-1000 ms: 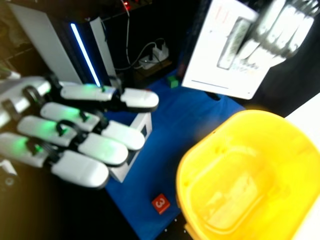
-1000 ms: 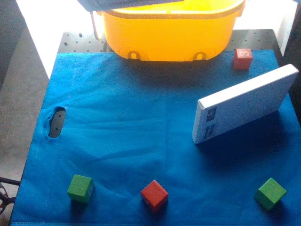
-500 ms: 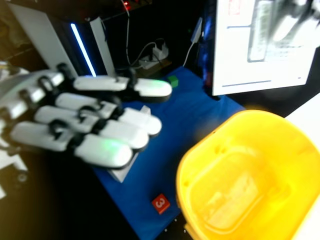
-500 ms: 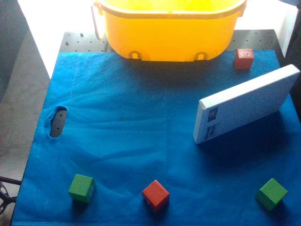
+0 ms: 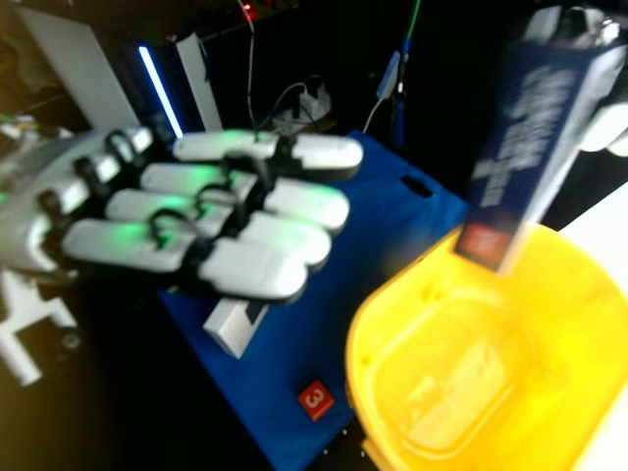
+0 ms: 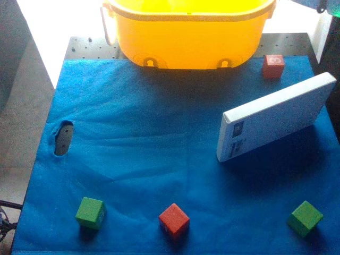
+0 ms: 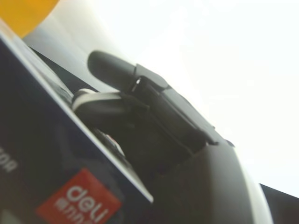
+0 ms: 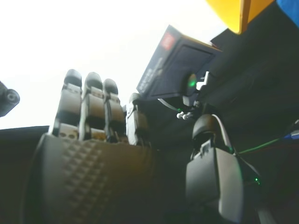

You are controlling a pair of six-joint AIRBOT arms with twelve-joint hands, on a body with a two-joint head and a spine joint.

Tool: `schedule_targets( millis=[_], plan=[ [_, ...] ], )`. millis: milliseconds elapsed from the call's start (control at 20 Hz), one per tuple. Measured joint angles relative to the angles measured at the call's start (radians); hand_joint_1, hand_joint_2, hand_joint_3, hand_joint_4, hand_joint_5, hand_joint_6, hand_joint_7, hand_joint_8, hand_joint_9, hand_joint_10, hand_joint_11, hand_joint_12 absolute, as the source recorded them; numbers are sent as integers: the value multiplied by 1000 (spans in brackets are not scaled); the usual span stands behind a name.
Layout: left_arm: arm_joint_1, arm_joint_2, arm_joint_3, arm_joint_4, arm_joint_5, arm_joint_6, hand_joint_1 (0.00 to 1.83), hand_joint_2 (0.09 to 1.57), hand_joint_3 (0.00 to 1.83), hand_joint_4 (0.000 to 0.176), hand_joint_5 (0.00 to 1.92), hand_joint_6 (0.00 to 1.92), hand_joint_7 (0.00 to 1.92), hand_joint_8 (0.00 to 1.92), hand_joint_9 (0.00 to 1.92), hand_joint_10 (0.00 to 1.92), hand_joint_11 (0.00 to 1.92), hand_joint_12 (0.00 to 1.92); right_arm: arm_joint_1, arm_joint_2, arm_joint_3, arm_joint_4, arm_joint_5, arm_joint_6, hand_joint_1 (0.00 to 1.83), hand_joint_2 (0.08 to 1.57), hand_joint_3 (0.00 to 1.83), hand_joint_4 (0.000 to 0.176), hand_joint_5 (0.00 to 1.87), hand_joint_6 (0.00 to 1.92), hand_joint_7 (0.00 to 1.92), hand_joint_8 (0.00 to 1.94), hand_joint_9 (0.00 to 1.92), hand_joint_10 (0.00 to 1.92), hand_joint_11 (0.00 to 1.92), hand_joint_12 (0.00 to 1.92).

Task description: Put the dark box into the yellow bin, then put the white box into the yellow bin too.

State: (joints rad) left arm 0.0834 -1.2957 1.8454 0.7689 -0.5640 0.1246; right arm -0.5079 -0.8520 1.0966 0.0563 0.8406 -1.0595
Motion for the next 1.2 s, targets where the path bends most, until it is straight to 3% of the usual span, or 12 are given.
schedule_targets(
  millis=[100, 250, 300, 500, 550, 750, 850, 900, 950, 1050, 1100, 1200],
  plan=[
    [0, -10, 7, -9, 6, 0, 1398, 1040, 0, 0, 1067, 770, 1122, 698, 1130, 864, 981, 933, 0, -8, 1, -1, 10, 5, 228, 1052, 1, 176, 117, 8, 97, 2, 108, 11, 0, 0],
    [1, -35, 25, -39, -3, 1, 1402, 1027, 0, 0, 1059, 734, 1185, 562, 1176, 846, 1069, 865, 0, -17, 5, -7, 23, 16, 211, 1047, 0, 176, 98, 0, 198, 18, 154, 10, 21, 9],
    [1, -42, 30, -46, -15, 2, 1396, 1055, 0, 0, 1023, 678, 1093, 801, 1105, 982, 1033, 969, 0, -23, 11, -10, 29, 24, 215, 1033, 0, 176, 93, 0, 214, 19, 149, 7, 17, 7],
    [16, -66, 58, -89, -39, 11, 1374, 1096, 1, 0, 972, 811, 979, 975, 1003, 1169, 843, 1183, 6, -42, 20, -23, 30, 37, 231, 1017, 0, 171, 108, 5, 116, 0, 143, 5, 12, 5],
    [29, -73, 69, -89, -41, 12, 1381, 1092, 0, 0, 993, 824, 985, 944, 989, 1144, 832, 1126, 7, -49, 21, -26, 37, 42, 238, 1015, 0, 168, 110, 5, 22, 0, 130, 0, 26, 11],
    [93, -97, 114, -161, -52, 14, 1385, 1074, 1, 0, 1016, 939, 1033, 845, 1004, 988, 843, 894, 7, -52, 25, -31, 38, 68, 258, 998, 0, 176, 132, 2, 216, 14, 144, 1, 49, 17],
    [125, -111, 141, -201, -72, 11, 1379, 1097, 0, 0, 1020, 898, 955, 1001, 929, 1108, 793, 948, 7, -55, 26, -31, 43, 70, 257, 1004, 2, 176, 145, 5, 33, 0, 148, 2, 84, 31],
    [140, -119, 156, -217, -77, 2, 1375, 1120, 0, 0, 994, 813, 913, 1121, 875, 1252, 754, 1115, 7, -59, 26, -31, 45, 70, 267, 1008, 3, 176, 143, 3, 65, 17, 152, 3, 80, 28],
    [155, -128, 168, -232, -85, -7, 1378, 1111, 0, 0, 1002, 808, 932, 1087, 902, 1216, 740, 1135, 7, -63, 26, -35, 47, 72, 270, 1012, 4, 176, 141, 2, 67, 17, 154, 3, 77, 27],
    [179, -142, 194, -246, -99, -35, 1384, 1085, 0, 0, 997, 859, 1032, 945, 954, 1077, 491, 886, 7, -67, 26, -39, 53, 72, 260, 1035, 1, 176, 140, 0, 223, 11, 194, 5, 84, 24],
    [187, -149, 204, -248, -105, -44, 1389, 1071, 0, 0, 1029, 804, 1046, 910, 1008, 1009, 712, 918, 7, -67, 26, -39, 54, 72, 252, 1044, 3, 176, 145, 2, 238, 9, 198, 4, 83, 23],
    [207, -164, 216, -251, -113, -58, 1385, 1078, 0, 0, 1005, 923, 1024, 898, 998, 995, 856, 789, 7, -69, 26, -39, 58, 75, 269, 1050, 4, 176, 159, 6, 137, 3, 200, 3, 109, 33]
  ],
)
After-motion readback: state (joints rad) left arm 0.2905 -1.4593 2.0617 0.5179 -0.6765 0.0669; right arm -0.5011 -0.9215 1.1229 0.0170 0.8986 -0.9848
